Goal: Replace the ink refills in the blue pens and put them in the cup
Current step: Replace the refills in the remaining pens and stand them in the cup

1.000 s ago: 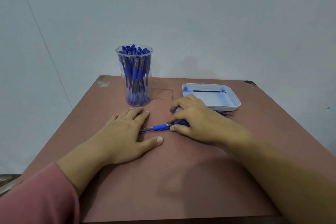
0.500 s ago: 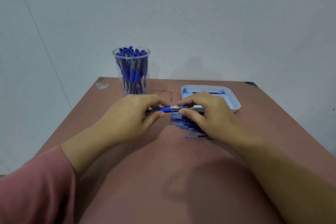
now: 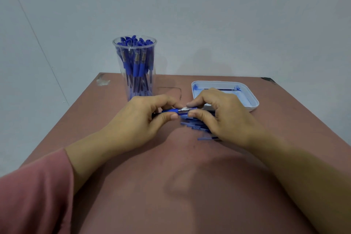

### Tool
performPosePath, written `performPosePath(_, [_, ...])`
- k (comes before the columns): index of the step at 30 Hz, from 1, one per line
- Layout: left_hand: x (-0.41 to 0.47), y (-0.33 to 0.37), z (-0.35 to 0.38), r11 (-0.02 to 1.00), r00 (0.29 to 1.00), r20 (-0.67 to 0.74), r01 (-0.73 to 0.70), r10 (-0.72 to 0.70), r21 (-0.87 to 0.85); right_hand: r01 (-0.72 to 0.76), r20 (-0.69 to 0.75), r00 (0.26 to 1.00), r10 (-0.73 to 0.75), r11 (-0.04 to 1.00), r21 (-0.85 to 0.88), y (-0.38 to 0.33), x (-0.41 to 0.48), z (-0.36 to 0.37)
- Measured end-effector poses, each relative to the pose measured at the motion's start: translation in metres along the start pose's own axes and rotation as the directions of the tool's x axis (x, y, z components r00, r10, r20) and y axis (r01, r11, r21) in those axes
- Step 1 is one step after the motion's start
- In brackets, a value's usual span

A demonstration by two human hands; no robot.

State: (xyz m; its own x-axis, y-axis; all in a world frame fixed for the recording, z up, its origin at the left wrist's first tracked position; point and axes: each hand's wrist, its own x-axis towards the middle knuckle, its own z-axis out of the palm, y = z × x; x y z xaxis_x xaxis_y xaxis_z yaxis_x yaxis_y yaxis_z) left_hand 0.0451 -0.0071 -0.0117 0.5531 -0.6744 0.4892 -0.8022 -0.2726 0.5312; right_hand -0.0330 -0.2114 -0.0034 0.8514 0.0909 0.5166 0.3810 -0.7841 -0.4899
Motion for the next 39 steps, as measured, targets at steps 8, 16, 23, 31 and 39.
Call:
performPosePath(8, [-0.002,0.003,-0.004,0.993,0.997,0.059,0.056,-0.049,-0.105,0.054,-0.013,0.998,-0.054,0.997,-0.054,-0.001,0.000,-0.001])
performPosePath(16, [-0.001,0.007,-0.011,0.973,0.986,0.156,0.089,-0.056,-0.215,0.220,-0.049,0.972,-0.229,0.965,-0.145,-0.005,0.000,-0.004])
performPosePath(23, [0.000,0.009,-0.017,0.947,0.971,0.233,0.119,-0.048,-0.298,0.287,-0.031,0.954,-0.297,0.941,-0.178,-0.009,-0.001,-0.008])
performPosePath(31, [-0.005,0.002,-0.020,0.999,0.999,-0.018,0.031,-0.030,0.042,-0.192,0.039,0.981,0.190,0.978,0.078,0.007,-0.002,-0.015])
performPosePath(39, [-0.005,-0.002,-0.022,0.996,0.997,-0.079,-0.010,0.017,0.086,-0.040,0.201,0.978,0.051,0.997,-0.059,-0.004,0.001,-0.009])
